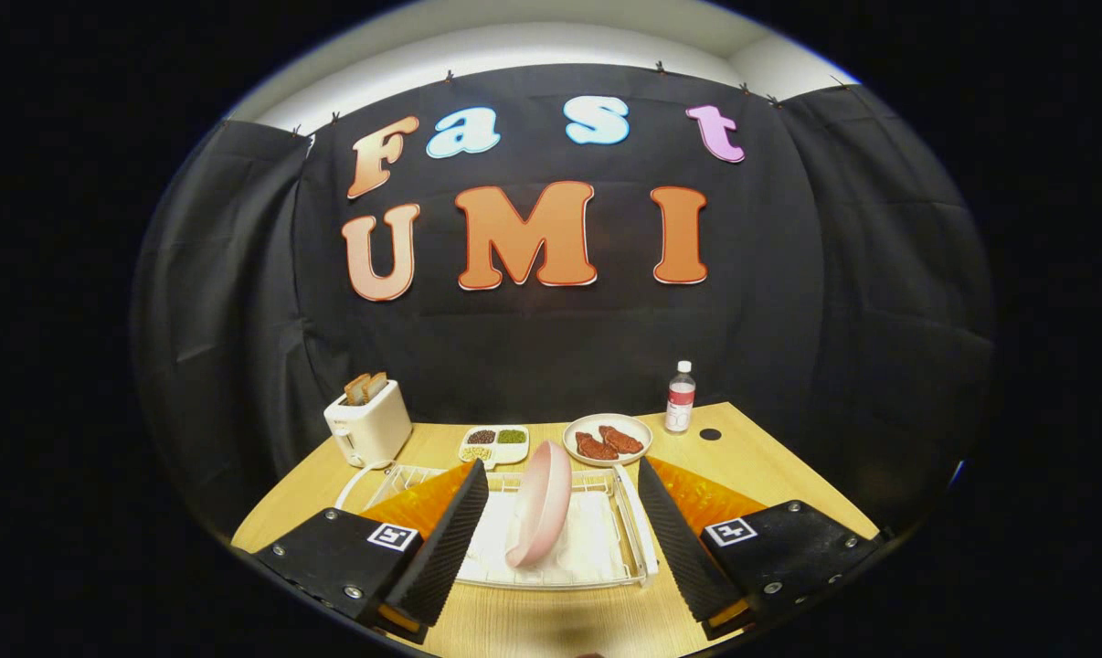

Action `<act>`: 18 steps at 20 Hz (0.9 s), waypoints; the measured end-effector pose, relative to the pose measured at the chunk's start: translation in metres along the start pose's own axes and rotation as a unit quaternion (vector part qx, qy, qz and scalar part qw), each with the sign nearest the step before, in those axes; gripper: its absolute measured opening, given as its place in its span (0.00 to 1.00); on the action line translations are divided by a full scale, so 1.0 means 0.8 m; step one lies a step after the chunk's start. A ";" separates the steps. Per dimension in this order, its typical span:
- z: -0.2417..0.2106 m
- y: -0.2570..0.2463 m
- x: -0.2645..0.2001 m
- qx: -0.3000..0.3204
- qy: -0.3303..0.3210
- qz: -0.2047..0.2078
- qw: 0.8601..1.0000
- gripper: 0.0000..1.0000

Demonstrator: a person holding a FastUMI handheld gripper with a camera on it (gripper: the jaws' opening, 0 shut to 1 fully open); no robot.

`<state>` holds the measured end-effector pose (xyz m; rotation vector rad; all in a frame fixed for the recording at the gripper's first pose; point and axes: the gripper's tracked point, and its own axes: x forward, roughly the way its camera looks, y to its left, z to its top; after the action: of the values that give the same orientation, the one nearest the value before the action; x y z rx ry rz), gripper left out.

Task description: Take the plate from the dish rack, then take the spoon from the basket and place it into the plate.

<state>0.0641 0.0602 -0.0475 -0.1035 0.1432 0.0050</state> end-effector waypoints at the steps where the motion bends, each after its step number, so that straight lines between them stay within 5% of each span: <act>1: -0.005 0.004 0.012 -0.005 0.006 0.000 1.000 0.98; 13: -0.071 0.009 0.138 -0.079 0.117 -0.029 0.989 0.98; 18: -0.106 0.007 0.167 -0.065 0.176 -0.033 0.982 0.76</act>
<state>0.1839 0.0566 -0.1509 -0.2386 0.4944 -0.0698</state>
